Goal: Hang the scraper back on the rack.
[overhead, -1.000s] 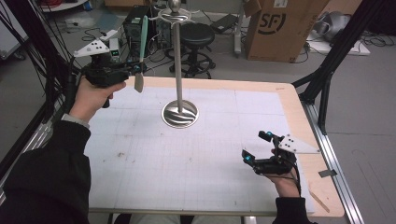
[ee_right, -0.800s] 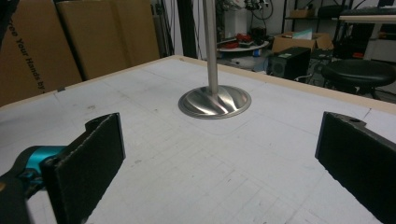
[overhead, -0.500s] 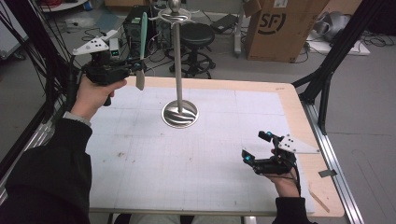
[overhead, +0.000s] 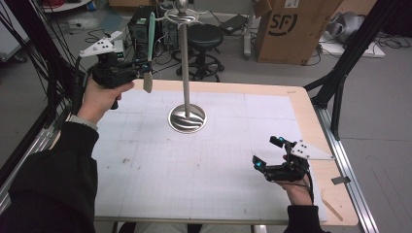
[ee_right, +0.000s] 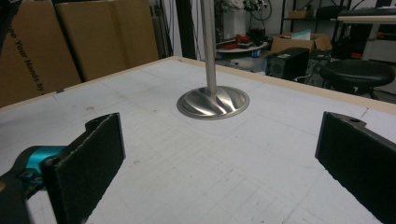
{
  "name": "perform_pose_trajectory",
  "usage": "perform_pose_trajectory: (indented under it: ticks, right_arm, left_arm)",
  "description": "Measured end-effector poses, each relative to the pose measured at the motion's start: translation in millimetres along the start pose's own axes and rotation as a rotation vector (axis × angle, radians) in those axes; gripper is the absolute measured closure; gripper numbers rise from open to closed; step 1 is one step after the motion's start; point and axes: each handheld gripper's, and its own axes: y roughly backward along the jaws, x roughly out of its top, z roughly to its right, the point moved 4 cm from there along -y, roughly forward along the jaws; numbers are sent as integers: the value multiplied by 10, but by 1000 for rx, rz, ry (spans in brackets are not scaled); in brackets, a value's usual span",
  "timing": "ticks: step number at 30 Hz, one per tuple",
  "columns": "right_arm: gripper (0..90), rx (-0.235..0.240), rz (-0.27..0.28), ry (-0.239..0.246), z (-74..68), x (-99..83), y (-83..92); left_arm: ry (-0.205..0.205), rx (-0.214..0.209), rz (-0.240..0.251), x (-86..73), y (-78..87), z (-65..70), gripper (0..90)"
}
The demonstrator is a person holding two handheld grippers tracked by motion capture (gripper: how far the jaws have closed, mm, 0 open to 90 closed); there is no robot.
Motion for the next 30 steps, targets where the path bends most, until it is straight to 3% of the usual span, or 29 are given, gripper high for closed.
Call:
perform_pose_trajectory:
  ticks: [26, 30]
  right_arm:
    - [3, 1, -3, 3, -1, -8, -5]
    - [3, 0, -6, 1, -3, -10, -4]
  left_arm:
    - [-13, -15, -42, -73, -134, 72, 802]
    - [13, -26, -36, -85, -162, 88, 802]
